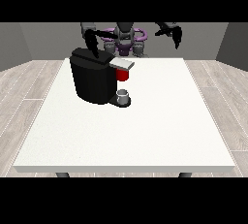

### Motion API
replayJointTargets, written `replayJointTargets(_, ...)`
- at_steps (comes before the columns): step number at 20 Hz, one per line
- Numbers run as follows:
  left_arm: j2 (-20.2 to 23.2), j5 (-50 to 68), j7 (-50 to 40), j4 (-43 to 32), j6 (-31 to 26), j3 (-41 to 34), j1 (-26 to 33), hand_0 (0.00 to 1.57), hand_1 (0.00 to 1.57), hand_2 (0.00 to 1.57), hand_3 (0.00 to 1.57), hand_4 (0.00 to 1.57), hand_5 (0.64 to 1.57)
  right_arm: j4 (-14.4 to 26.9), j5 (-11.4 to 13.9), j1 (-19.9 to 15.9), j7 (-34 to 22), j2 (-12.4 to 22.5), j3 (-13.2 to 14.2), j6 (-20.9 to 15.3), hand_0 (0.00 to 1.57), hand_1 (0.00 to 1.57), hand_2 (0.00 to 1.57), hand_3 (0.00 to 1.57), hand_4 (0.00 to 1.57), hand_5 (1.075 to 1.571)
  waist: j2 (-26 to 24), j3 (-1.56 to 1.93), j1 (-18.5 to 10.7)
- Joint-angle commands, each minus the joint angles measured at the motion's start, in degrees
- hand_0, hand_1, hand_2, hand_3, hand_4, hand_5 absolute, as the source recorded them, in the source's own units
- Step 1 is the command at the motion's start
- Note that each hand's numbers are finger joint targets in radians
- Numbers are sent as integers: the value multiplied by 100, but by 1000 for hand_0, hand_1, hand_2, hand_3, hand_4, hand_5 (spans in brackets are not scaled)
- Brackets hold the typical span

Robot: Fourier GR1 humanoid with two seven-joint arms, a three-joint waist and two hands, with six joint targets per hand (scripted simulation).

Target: Insert the coffee pod into the coffee machine and close the lid

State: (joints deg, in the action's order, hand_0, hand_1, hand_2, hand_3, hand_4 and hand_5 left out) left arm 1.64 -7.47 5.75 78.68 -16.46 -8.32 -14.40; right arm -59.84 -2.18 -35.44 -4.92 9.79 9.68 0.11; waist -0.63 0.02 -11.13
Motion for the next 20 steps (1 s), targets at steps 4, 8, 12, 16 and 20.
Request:
replayJointTargets(4, 111, -83, 52, 269, 296, 10, 272, 0, 0, 0, 0, 312, 1571, 117, -128, -352, -58, 202, -79, 508, 0, 0, 0, 0, 73, 1571, 203, -1, 269)
replayJointTargets(8, 148, -118, 146, 157, 447, -7, 230, 0, 0, 0, 0, 361, 1571, 168, 133, -641, -108, -74, -319, 152, 0, 0, 0, 0, 129, 1571, 339, -2, 278)
replayJointTargets(12, 347, -28, 148, 99, 331, -96, 146, 0, 0, 0, 0, 360, 1571, 222, 404, -912, 60, -119, -446, -78, 0, 0, 0, 0, 200, 1571, 484, -3, 210)
replayJointTargets(16, 537, 306, -285, 492, -82, -101, 168, 0, 0, 0, 0, 380, 1571, 416, 452, -1027, 182, 77, -436, 157, 0, 0, 0, 0, 119, 1571, 388, -1, -21)
replayJointTargets(20, 252, 32, -261, 440, 355, 104, 106, 0, 0, 0, 0, 330, 1571, 404, 493, -1478, -153, -98, -574, 173, 0, 0, 0, 0, 0, 1571, 377, -2, 89)
